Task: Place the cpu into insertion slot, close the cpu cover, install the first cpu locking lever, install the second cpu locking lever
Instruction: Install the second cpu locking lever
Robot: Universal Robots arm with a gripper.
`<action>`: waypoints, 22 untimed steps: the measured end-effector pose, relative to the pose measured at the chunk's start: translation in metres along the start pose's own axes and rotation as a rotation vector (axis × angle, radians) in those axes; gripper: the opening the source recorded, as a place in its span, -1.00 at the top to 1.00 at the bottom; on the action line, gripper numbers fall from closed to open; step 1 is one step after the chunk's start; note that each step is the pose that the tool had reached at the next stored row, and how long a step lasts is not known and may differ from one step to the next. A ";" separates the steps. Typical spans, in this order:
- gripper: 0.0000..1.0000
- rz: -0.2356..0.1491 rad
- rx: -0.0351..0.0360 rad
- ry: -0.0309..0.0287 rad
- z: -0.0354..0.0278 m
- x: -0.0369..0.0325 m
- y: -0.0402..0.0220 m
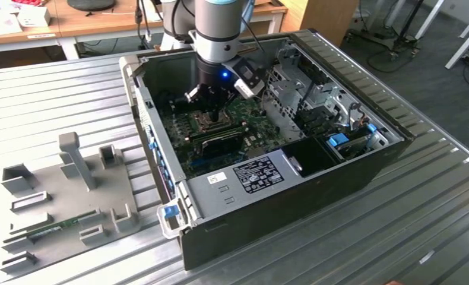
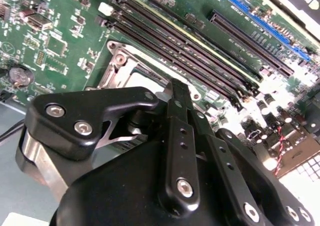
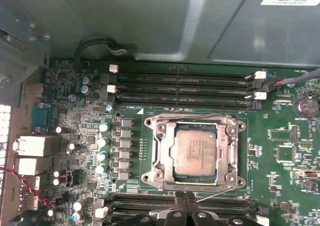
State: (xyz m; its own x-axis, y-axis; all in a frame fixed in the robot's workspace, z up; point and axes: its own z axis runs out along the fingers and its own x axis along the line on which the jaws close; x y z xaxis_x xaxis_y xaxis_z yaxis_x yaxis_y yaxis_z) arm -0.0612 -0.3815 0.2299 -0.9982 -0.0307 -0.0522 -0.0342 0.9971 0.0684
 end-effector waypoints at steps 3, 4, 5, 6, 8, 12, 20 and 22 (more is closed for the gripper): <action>0.80 0.000 0.0001 -0.0008 0.0036 0.0029 -0.0002; 0.80 0.000 0.0001 -0.0009 0.0048 0.0035 -0.0002; 0.80 0.000 0.0001 -0.0012 0.0059 0.0045 -0.0003; 0.80 0.000 0.0002 -0.0015 0.0066 0.0060 -0.0003; 0.80 0.000 0.0003 -0.0026 0.0076 0.0090 -0.0003; 0.80 0.000 -0.0003 -0.0035 0.0089 0.0115 -0.0003; 0.80 0.002 -0.0004 -0.0044 0.0144 0.0169 -0.0005; 0.80 0.002 -0.0003 -0.0043 0.0146 0.0176 -0.0005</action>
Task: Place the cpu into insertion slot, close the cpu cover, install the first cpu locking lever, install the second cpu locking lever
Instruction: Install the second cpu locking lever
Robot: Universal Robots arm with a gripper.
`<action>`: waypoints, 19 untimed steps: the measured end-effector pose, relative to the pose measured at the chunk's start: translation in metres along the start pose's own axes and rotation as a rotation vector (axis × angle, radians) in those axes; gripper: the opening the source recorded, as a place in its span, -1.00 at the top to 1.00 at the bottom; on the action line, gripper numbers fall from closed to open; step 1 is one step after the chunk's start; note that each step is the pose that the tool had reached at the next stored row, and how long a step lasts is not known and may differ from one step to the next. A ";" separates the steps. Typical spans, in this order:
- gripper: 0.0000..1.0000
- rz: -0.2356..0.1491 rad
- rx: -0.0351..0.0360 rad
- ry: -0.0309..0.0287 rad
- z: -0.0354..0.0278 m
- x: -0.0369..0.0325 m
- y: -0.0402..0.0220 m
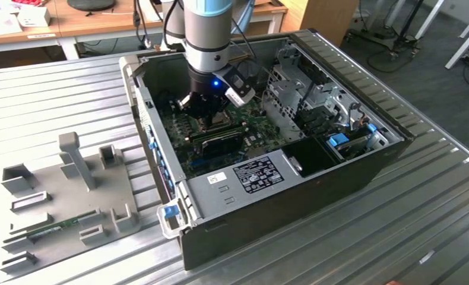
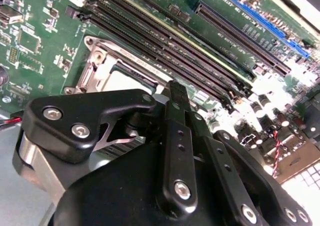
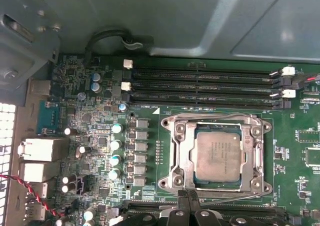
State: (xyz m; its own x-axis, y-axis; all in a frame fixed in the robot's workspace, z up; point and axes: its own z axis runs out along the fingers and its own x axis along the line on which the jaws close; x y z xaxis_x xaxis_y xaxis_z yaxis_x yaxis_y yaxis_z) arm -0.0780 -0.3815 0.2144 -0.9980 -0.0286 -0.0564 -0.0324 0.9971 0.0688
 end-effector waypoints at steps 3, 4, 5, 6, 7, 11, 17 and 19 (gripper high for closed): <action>0.80 0.000 -0.0001 -0.0001 0.0001 0.0000 0.0001; 0.80 0.000 0.0000 -0.0001 0.0001 0.0000 0.0000; 0.80 0.000 -0.0001 -0.0001 0.0001 0.0000 0.0000; 0.80 0.000 0.0000 -0.0002 0.0001 0.0001 0.0000; 0.80 0.000 -0.0001 -0.0002 0.0001 0.0001 0.0000; 0.80 0.000 -0.0003 -0.0008 0.0007 0.0014 0.0000; 0.80 0.000 -0.0001 -0.0015 0.0034 0.0069 0.0000; 0.80 0.000 0.0000 -0.0015 0.0049 0.0083 0.0000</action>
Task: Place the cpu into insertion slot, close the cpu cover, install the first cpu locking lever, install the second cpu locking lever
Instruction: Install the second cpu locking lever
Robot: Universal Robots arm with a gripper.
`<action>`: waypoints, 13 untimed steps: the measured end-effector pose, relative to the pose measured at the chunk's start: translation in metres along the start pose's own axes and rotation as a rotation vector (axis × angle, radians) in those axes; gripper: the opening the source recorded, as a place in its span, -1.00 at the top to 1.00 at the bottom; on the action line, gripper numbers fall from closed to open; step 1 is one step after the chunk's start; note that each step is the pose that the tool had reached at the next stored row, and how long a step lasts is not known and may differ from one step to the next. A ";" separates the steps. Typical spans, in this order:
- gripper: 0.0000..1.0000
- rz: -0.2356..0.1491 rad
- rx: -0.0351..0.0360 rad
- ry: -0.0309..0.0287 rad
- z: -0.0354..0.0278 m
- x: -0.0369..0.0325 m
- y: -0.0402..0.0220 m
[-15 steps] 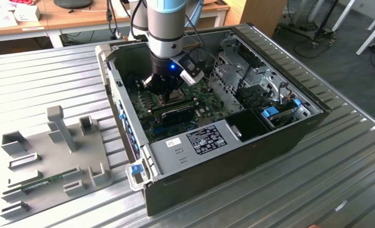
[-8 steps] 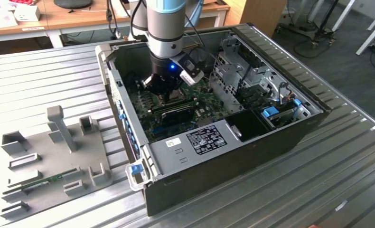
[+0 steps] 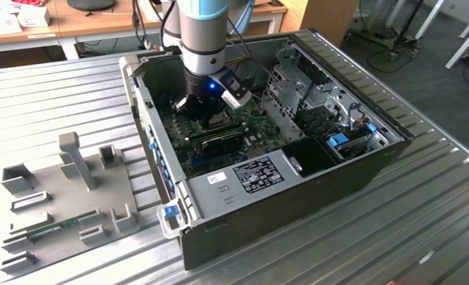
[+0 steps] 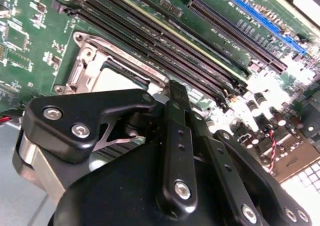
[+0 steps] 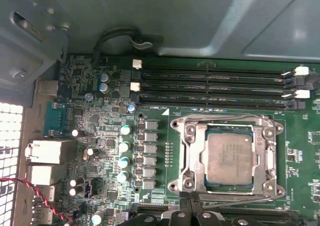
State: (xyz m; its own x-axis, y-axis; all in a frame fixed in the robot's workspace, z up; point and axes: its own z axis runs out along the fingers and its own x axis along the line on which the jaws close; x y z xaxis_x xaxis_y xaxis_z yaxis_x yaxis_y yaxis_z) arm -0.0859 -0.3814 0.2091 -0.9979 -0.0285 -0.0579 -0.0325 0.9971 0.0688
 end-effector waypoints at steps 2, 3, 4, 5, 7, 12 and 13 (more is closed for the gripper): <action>0.80 0.000 0.0002 0.0001 0.0015 0.0013 -0.0001; 0.80 0.000 0.0002 0.0001 0.0021 0.0020 -0.0002; 0.80 0.000 0.0004 0.0002 0.0023 0.0024 -0.0002; 0.80 0.000 0.0004 0.0002 0.0026 0.0027 -0.0002; 0.80 0.000 0.0005 0.0002 0.0030 0.0032 -0.0002; 0.80 0.000 0.0002 0.0000 0.0034 0.0034 -0.0002; 0.80 0.000 0.0002 -0.0001 0.0037 0.0038 -0.0002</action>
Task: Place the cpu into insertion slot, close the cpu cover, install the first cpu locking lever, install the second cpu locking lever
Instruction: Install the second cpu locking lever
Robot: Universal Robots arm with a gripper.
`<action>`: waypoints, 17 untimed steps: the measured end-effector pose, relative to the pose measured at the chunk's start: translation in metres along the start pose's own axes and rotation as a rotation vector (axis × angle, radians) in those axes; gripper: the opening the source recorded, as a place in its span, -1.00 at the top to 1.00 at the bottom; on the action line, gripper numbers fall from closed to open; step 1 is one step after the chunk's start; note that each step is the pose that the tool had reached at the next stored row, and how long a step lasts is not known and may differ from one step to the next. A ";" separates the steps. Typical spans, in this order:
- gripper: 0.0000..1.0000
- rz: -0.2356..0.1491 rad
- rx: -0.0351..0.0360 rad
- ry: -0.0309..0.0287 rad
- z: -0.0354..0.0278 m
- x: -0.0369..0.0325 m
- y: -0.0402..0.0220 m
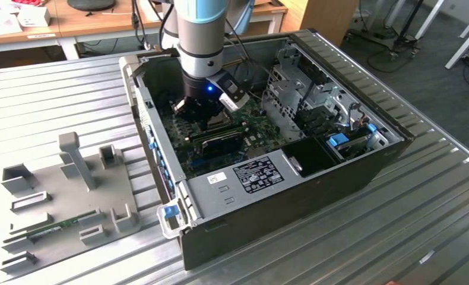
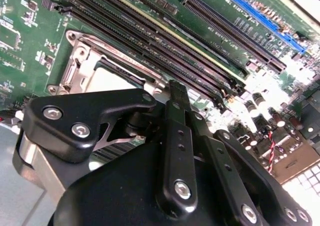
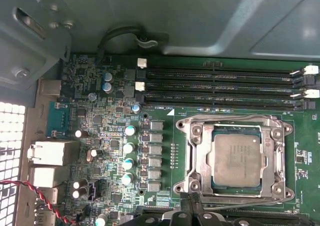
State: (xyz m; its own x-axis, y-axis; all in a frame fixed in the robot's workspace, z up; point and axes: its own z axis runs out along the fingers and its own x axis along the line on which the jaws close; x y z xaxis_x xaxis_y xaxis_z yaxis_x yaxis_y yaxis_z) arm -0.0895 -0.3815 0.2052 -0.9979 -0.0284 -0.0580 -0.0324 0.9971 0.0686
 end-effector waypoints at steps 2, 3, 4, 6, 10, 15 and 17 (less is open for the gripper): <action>0.80 0.000 0.0001 0.0002 0.0005 0.0007 0.0000; 0.80 0.000 0.0001 0.0002 0.0009 0.0010 0.0000; 0.80 0.000 0.0001 0.0001 0.0013 0.0015 0.0000; 0.80 0.000 0.0002 0.0002 0.0020 0.0026 -0.0001; 0.80 0.000 0.0002 0.0003 0.0027 0.0042 0.0000; 0.80 0.000 0.0000 0.0001 0.0031 0.0046 0.0005; 0.80 0.000 0.0000 0.0001 0.0032 0.0046 0.0009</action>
State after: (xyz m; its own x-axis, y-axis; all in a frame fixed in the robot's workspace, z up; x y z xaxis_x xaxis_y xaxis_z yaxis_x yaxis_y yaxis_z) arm -0.0939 -0.3805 0.2018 -0.9979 -0.0285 -0.0579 -0.0325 0.9971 0.0685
